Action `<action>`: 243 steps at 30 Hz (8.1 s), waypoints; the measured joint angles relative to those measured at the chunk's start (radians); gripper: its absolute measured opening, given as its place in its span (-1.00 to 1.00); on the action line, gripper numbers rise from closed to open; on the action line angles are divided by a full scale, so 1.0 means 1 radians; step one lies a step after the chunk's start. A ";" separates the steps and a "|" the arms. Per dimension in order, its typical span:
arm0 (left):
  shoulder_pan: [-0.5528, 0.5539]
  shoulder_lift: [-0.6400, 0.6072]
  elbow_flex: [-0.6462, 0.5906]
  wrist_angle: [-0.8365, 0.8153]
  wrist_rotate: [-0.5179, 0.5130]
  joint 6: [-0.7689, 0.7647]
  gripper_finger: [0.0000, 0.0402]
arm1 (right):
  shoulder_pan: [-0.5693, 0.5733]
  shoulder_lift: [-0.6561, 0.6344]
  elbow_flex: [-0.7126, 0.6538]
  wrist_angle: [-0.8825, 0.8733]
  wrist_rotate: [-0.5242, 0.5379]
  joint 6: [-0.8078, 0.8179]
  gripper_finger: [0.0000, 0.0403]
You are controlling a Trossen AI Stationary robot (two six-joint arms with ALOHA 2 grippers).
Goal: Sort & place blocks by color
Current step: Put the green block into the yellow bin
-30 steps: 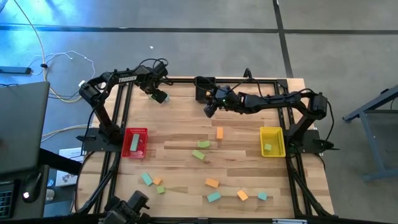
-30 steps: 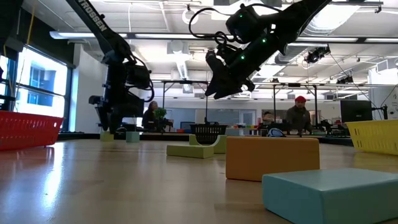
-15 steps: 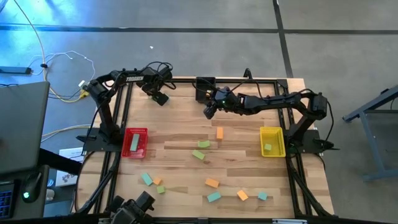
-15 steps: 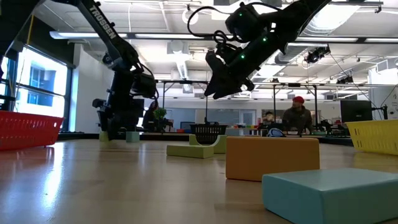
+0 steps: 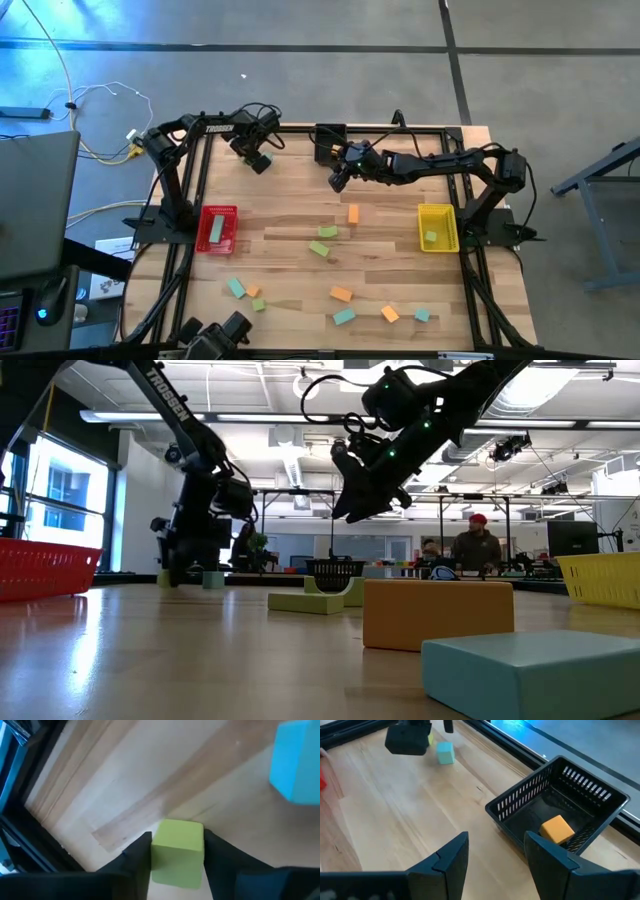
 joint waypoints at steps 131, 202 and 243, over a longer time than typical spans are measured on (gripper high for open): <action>-0.310 -0.375 -0.003 0.473 0.668 0.104 -0.06 | 0.395 -0.006 0.000 -0.296 0.465 0.004 -0.48; -0.656 -0.376 -0.003 0.365 0.572 0.201 -0.06 | 0.748 -0.162 -0.070 -1.609 -0.023 1.708 -0.48; -0.656 -0.376 -0.003 0.372 0.572 0.219 -0.06 | 0.736 -0.463 -0.258 -1.365 -0.070 1.710 -0.35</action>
